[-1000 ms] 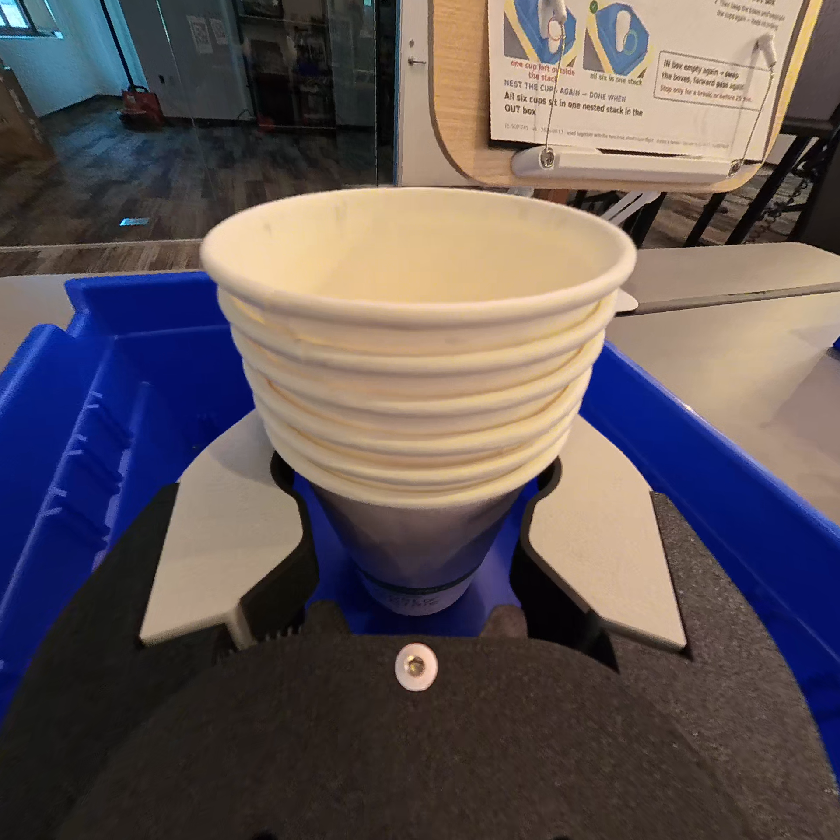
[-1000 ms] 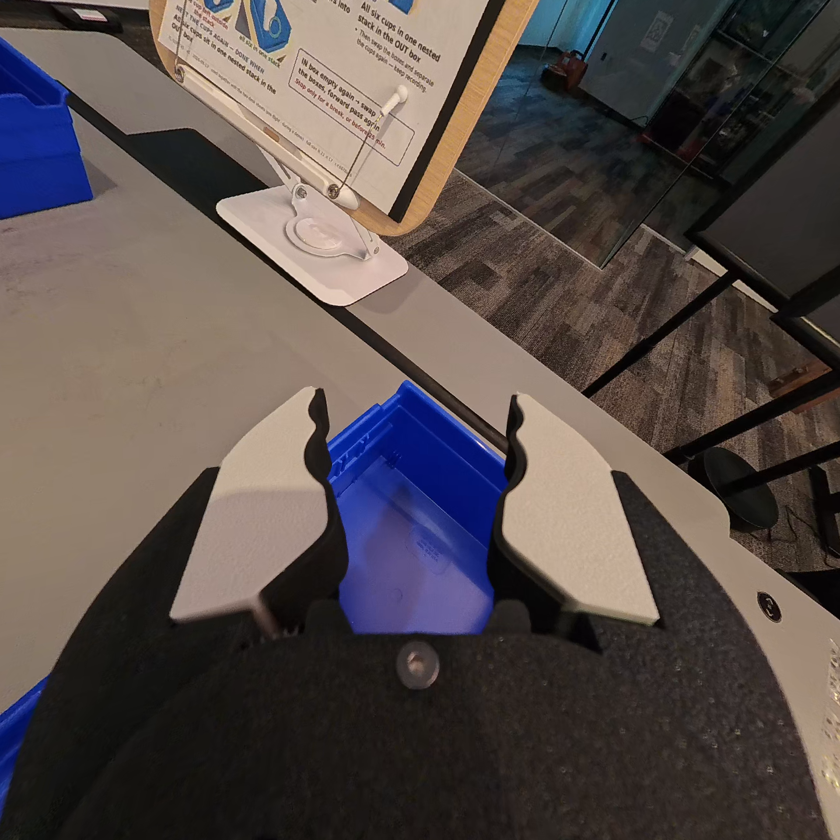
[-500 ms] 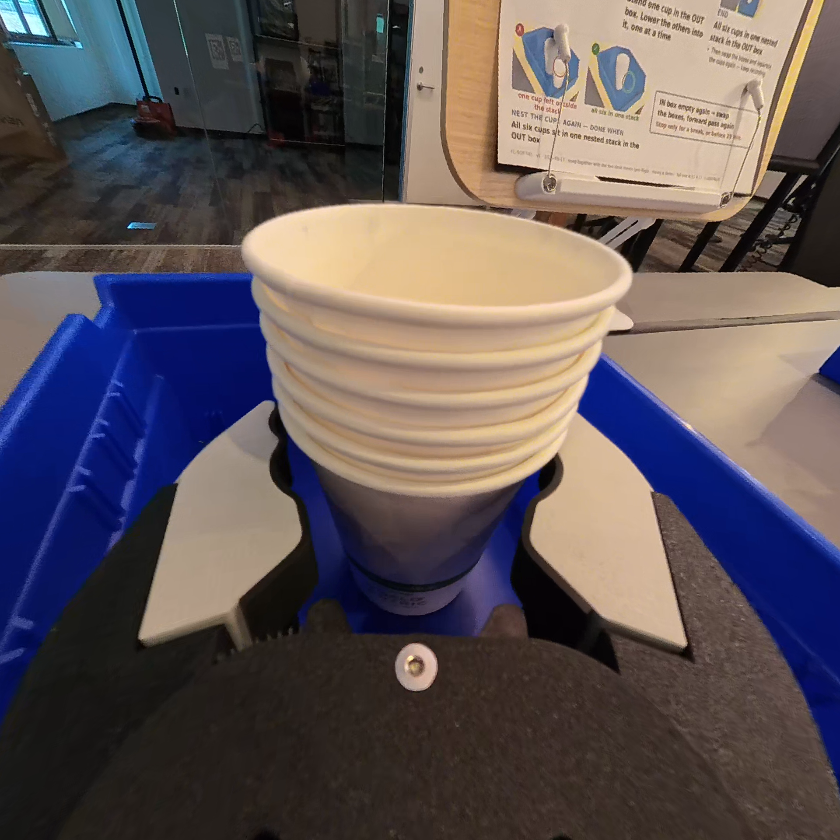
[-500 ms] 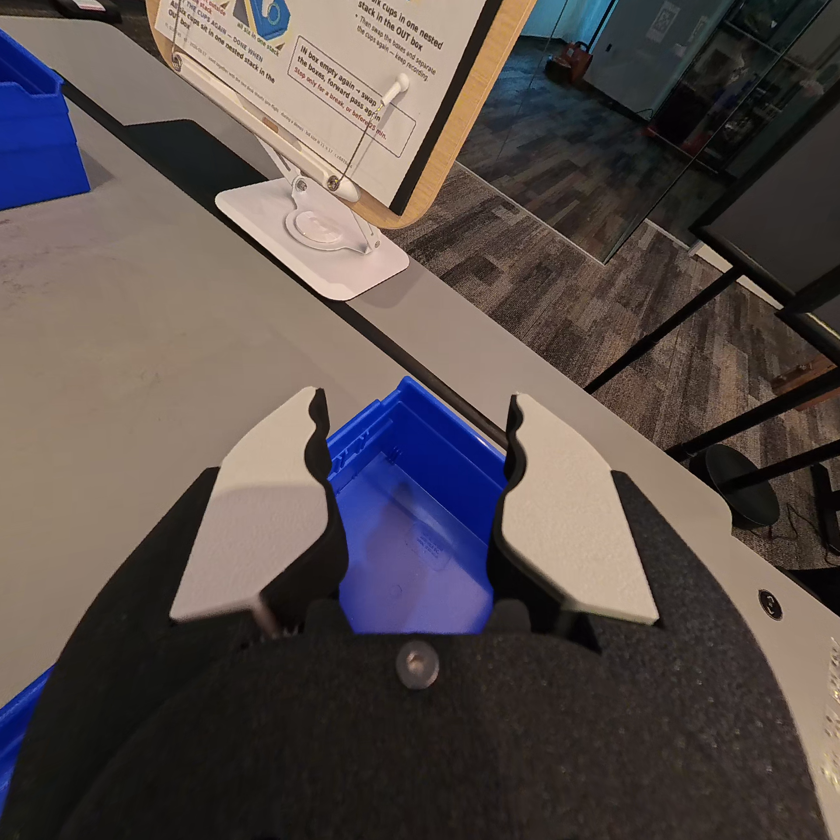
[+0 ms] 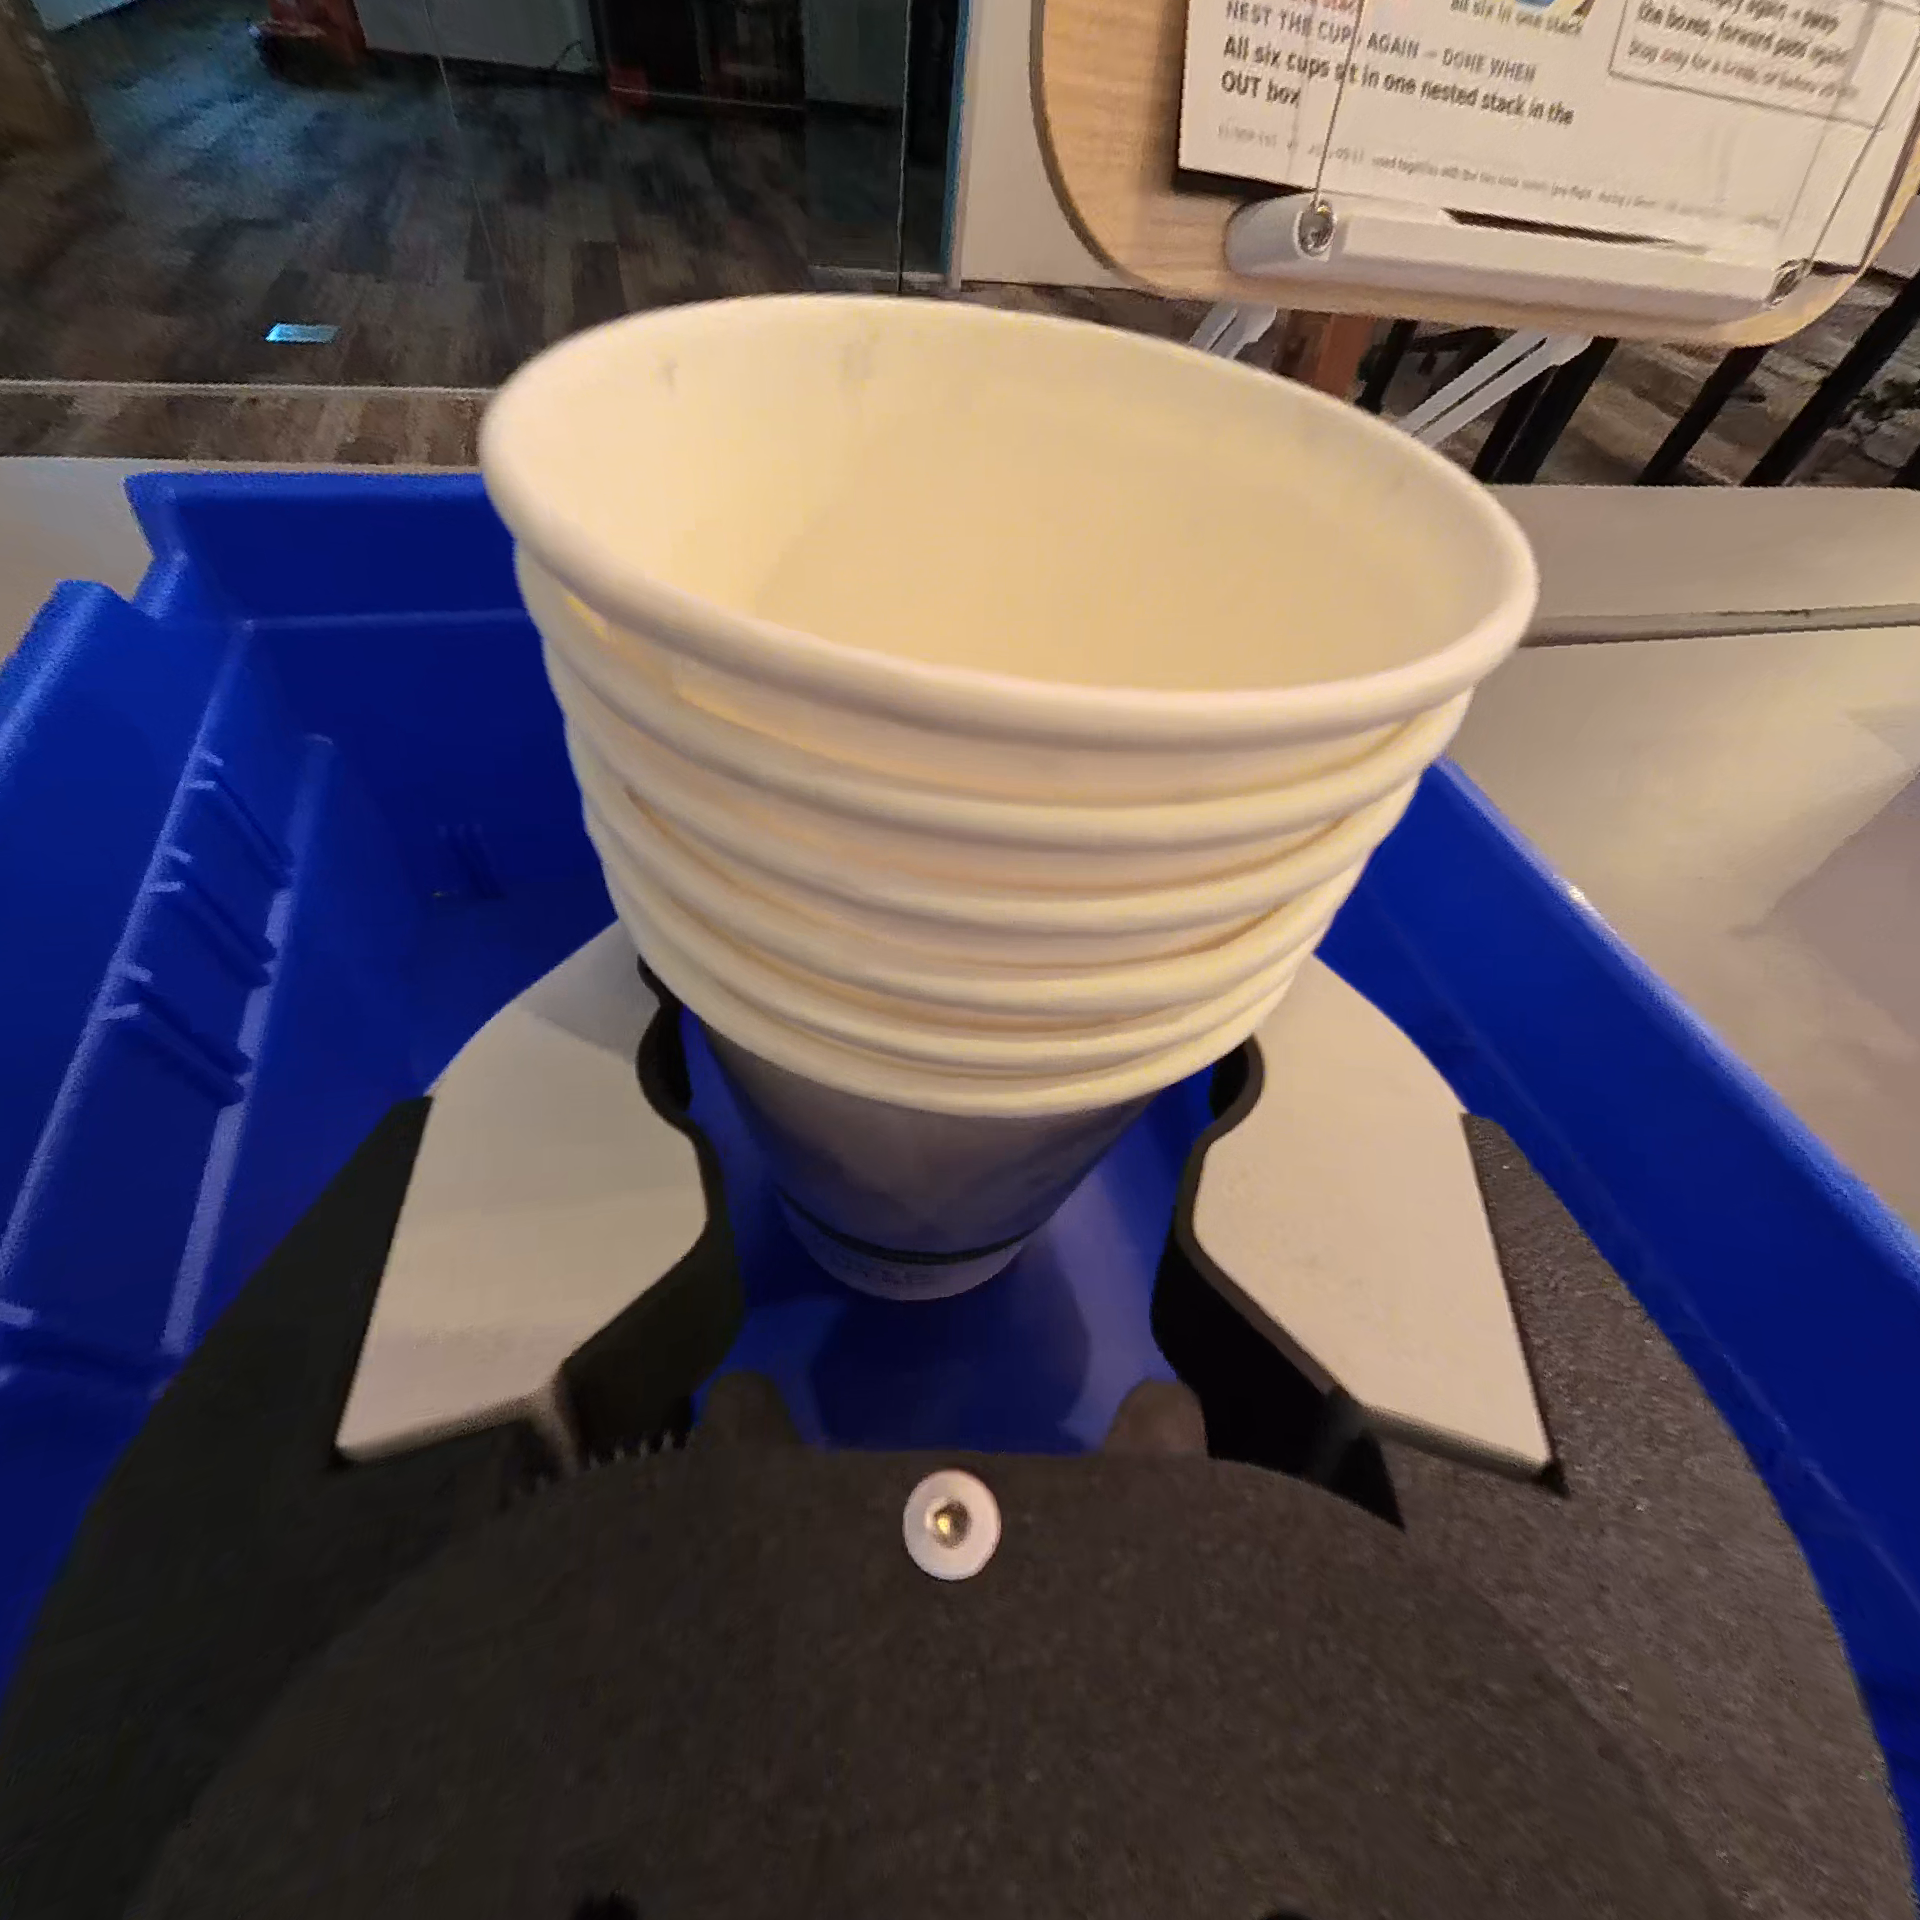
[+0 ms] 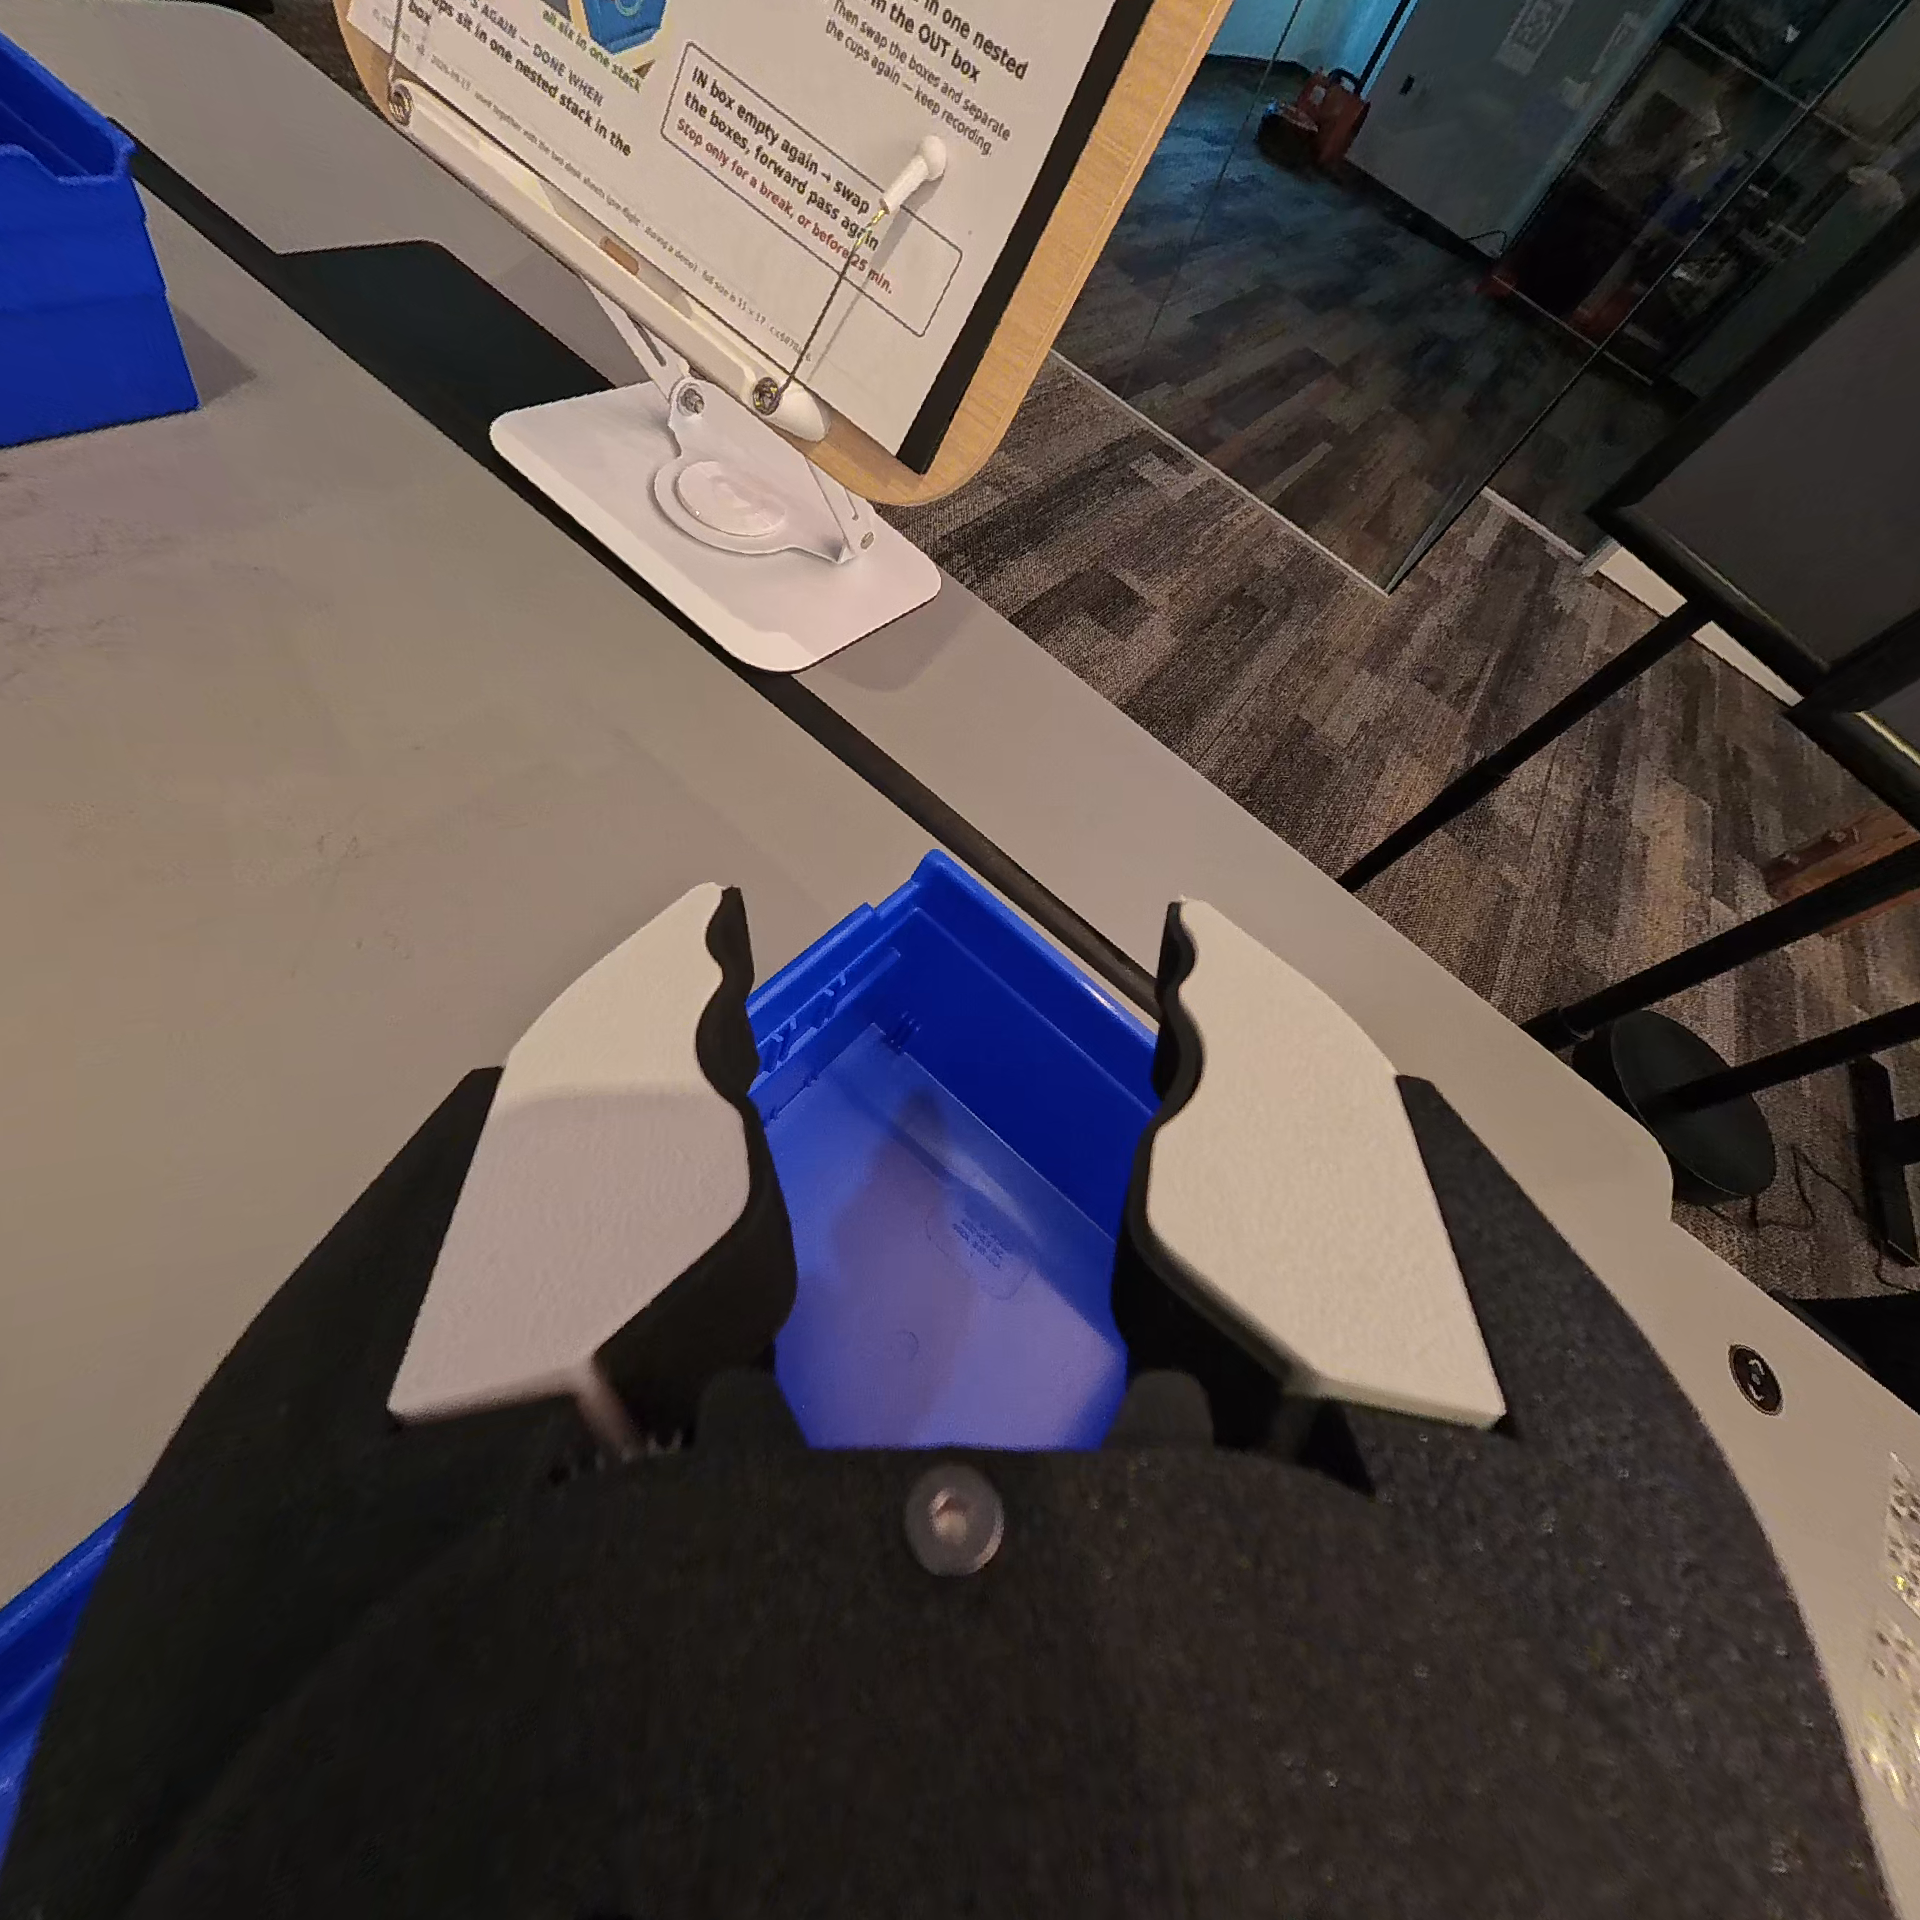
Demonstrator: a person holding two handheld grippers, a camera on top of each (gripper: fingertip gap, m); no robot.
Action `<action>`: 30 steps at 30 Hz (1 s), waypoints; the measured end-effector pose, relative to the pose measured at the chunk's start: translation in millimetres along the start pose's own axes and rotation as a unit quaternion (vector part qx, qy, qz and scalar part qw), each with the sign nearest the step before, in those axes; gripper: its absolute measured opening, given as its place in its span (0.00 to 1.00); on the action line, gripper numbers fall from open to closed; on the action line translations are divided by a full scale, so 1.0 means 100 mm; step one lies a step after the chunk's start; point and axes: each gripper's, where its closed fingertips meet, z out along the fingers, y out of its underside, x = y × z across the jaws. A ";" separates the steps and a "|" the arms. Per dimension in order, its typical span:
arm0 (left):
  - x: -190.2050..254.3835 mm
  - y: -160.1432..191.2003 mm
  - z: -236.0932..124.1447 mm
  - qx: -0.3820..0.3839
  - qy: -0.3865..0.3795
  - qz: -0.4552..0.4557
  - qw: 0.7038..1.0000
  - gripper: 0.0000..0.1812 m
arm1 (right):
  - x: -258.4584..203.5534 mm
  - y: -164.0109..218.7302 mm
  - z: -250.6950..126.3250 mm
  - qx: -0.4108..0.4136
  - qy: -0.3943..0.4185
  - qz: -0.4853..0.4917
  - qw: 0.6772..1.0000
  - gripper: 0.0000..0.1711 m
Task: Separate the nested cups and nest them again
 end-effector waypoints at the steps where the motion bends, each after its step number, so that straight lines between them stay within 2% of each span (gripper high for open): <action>1: 0.00 0.00 0.00 0.000 0.000 -0.002 1.000 0.55 | 0.00 0.00 0.00 0.000 0.000 0.000 1.000 0.43; 11: 0.00 -0.03 0.02 0.010 0.010 0.019 1.000 0.52 | 0.01 0.01 0.00 -0.001 0.001 0.000 1.000 0.43; 24: 0.05 -0.08 0.05 0.004 0.028 0.001 1.000 0.51 | 0.02 0.03 0.00 -0.004 0.000 0.000 1.000 0.43; 30: 0.06 -0.19 -0.02 0.017 -0.002 0.061 0.998 0.51 | 0.02 0.06 0.01 -0.009 -0.001 0.001 1.000 0.43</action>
